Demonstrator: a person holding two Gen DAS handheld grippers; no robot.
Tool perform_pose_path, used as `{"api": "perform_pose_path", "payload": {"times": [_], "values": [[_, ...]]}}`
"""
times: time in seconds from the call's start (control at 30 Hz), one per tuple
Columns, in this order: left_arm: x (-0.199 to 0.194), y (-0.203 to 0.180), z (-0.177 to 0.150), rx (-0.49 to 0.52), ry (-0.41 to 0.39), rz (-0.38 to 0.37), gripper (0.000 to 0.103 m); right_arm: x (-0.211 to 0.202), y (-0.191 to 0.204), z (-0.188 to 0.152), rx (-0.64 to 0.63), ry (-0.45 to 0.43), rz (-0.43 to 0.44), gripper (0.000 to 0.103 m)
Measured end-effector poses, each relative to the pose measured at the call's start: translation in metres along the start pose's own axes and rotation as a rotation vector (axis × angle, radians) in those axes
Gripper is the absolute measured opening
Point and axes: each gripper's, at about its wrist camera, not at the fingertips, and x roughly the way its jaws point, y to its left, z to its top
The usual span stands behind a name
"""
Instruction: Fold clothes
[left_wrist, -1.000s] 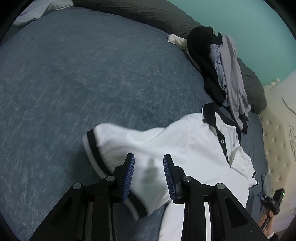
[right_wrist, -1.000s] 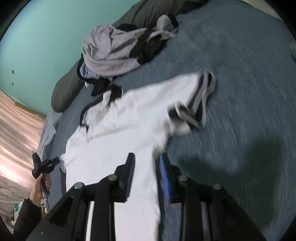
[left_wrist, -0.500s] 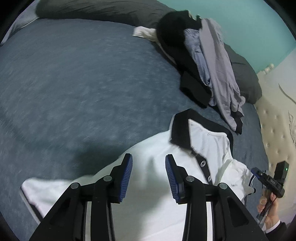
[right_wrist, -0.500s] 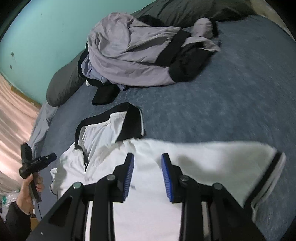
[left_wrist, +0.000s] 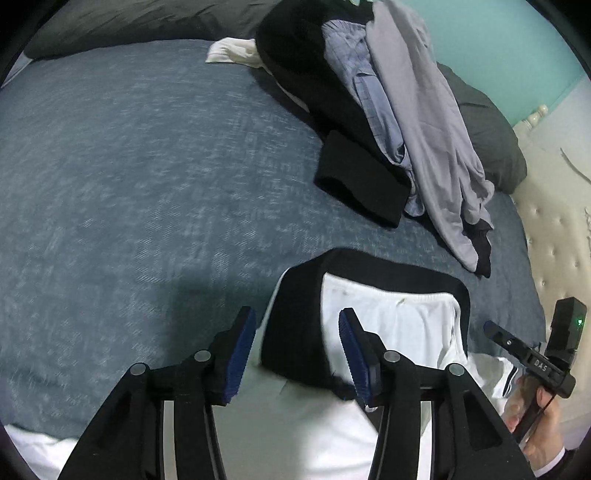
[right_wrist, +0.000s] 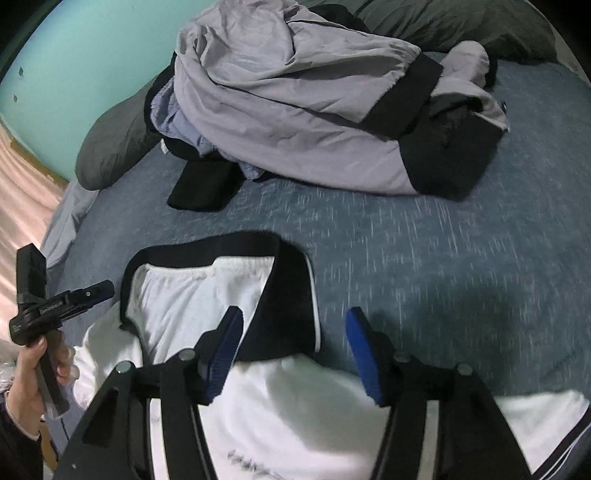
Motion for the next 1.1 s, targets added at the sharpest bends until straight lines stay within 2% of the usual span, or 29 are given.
{"api": "perform_pose_path", "payload": {"times": [0.33,0.37,0.4,0.43,0.47,0.57,0.63,0.87,1.1], "values": [[0.035,-0.012,0.013,0.056,0.010,0.047,0.050,0.039,0.022,0.030,-0.098,0.015,-0.077,0.057],[0.039,-0.012,0.013,0.066,0.018,0.052,0.050,0.044,0.025,0.030,-0.112,0.017,-0.087,0.054],[0.043,-0.012,0.011,0.074,0.022,0.062,0.049,0.048,0.026,0.029,-0.119,0.024,-0.101,0.045],[0.046,-0.011,0.010,0.076,0.025,0.064,0.039,0.051,0.026,0.028,-0.125,0.026,-0.106,0.035],[0.049,-0.010,0.009,0.077,0.028,0.061,0.025,0.054,0.027,0.027,-0.131,0.028,-0.112,0.022],[0.052,-0.007,0.006,0.089,0.032,0.067,0.012,0.057,0.029,0.023,-0.160,0.014,-0.137,0.007],[0.049,-0.005,0.006,0.096,0.015,0.071,0.006,0.052,0.027,0.023,-0.160,-0.013,-0.134,0.005],[0.033,-0.004,0.019,0.083,-0.064,0.057,0.005,0.031,0.020,0.040,-0.123,-0.106,-0.129,0.005],[0.042,-0.006,0.039,0.067,-0.042,0.086,0.005,0.034,0.029,0.066,-0.119,-0.125,-0.135,0.005]]}}
